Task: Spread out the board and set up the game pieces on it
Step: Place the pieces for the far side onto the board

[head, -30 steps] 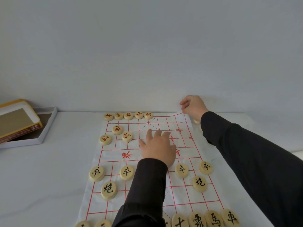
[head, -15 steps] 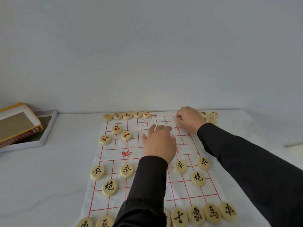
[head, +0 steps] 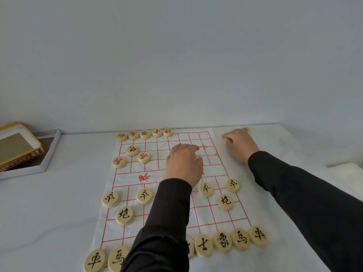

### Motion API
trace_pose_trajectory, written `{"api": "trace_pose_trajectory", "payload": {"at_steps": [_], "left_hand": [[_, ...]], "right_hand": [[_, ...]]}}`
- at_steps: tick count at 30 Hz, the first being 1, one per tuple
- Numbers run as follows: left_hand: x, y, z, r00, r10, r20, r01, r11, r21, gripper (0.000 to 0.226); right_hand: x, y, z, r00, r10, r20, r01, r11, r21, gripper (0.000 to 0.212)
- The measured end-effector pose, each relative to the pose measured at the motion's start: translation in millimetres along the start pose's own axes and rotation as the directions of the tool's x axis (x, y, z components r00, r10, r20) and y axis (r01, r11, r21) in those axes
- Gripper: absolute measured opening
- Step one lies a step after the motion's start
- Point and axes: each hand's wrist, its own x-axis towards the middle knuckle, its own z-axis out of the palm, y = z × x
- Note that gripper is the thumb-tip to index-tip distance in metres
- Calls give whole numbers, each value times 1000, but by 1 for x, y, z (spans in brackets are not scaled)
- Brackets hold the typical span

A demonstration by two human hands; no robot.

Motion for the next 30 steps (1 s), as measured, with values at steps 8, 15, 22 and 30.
{"api": "trace_pose_trajectory", "payload": {"at_steps": [8,15,22,30], "left_hand": [[2,1,7,1000,5,5,-5,1000,-13,40],[1,-1,7,1000,5,15,-5,1000,-4,39],[-12,8,3,997,61,40,-62,998,23,40],[-40,22,4,985,142,95,-149,986,78,39]], "right_hand": [[13,5,-12,971,218,-101,-213,976,54,46],[20,0,2,951,288,110,-285,958,-42,48],[-15,1,-3,984,167,61,-174,977,127,44],[-71,11,-8,992,124,16,-125,974,189,38]]}}
